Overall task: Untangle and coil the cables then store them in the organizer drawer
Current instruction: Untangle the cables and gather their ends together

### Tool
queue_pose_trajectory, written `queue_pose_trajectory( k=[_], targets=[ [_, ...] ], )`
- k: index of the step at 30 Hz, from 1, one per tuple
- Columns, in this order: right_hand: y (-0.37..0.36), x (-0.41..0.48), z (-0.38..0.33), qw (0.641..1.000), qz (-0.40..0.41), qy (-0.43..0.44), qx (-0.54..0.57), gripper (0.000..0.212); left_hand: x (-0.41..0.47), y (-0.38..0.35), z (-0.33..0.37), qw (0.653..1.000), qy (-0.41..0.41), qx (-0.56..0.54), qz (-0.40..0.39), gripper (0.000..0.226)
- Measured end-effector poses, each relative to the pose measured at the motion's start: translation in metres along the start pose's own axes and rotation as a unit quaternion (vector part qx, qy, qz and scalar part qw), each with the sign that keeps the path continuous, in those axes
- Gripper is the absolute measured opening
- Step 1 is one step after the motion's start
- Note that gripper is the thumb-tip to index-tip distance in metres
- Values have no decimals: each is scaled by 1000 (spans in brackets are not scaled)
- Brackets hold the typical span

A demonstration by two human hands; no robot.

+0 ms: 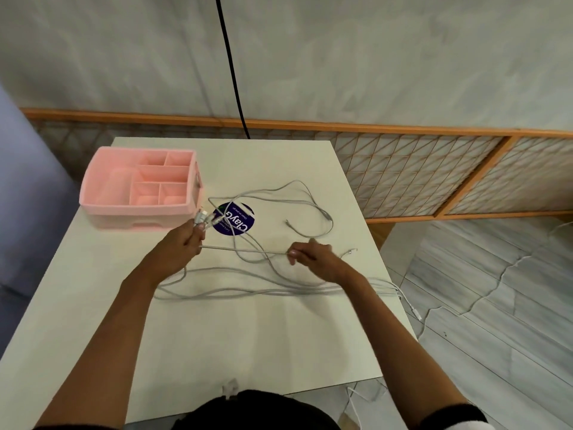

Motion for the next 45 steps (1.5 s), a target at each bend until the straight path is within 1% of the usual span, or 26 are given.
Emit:
queue_pose_trajectory(
  k=[3, 6, 8, 10, 12, 16, 21, 24, 26, 28, 30, 31, 33, 34, 35, 37, 38, 40, 42, 44, 45],
  targets=[
    [33, -25, 51, 995, 65, -60, -35, 28, 2, 13, -16, 1000, 4, -24, 13, 28],
    [62, -51, 91, 984, 144, -63, -78, 29, 0, 7, -22, 999, 10, -32, -2, 30],
    [76, -64, 104, 978, 191, -49, -64, 31, -2, -2, -17, 999, 7, -37, -19, 30],
    [82, -74, 107, 977, 207, -39, -35, 30, -4, -9, -13, 998, 2, -50, -36, 29],
    [85, -82, 116, 975, 215, -61, -11, 21, -4, -15, -8, 997, -3, -58, -50, 29],
    [90, -102, 144, 955, 271, -117, 18, 21, -4, -14, -8, 997, 0, -64, -46, 28],
    [92, -125, 180, 933, 304, -191, 34, 19, -6, -26, -4, 993, 11, -89, -72, 30],
    [92, -134, 208, 914, 310, -260, 32, 21, -6, -18, -2, 996, 10, -70, -60, 32],
    [90, -134, 221, 902, 302, -307, 20, 21, -6, -13, -2, 995, 12, -69, -70, 33],
    [88, -125, 212, 893, 297, -337, -13, 16, -6, -12, -2, 994, 26, -61, -87, 33],
    [85, -99, 184, 897, 300, -321, -57, 31, -7, -7, -3, 995, 25, -54, -83, 28],
    [81, -81, 163, 904, 297, -300, -70, 38, -7, -1, -4, 996, 19, -56, -72, 26],
    [67, -38, 117, 930, 271, -240, -64, 42, -7, 14, -5, 996, 7, -75, -40, 26],
    [56, -14, 90, 948, 246, -196, -57, 40, -9, 24, -7, 995, 10, -96, -18, 27],
    [42, 11, 60, 965, 219, -138, -48, 34, -11, 35, -12, 992, 21, -122, 5, 28],
    [12, 49, 2, 987, 162, -21, -2, 20, -13, 55, -21, 977, 41, -201, 54, 32],
    [-5, 65, -29, 991, 129, 21, 31, 19, -16, 67, -23, 964, 40, -254, 72, 32],
    [-35, 85, -77, 994, 47, 53, 85, 25, -13, 80, -24, 929, 22, -360, 81, 33],
    [-82, 99, -131, 989, -67, 78, 105, 32, -18, 102, -36, 888, 12, -446, 106, 34],
    [-121, 104, -176, 979, -145, 94, 111, 38, -22, 116, -45, 847, -2, -515, 129, 35],
    [-138, 104, -196, 973, -172, 95, 121, 40, -24, 122, -50, 827, -8, -543, 143, 35]
  ],
)
Point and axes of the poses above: each hand's wrist, its own x-axis towards the middle knuckle, its own y-axis out of the back of the hand, z = x × y, the point moved 8 cm from there along x, towards the middle knuckle, and after that the axes turned 14 degrees about x, right-handed, at the moved point
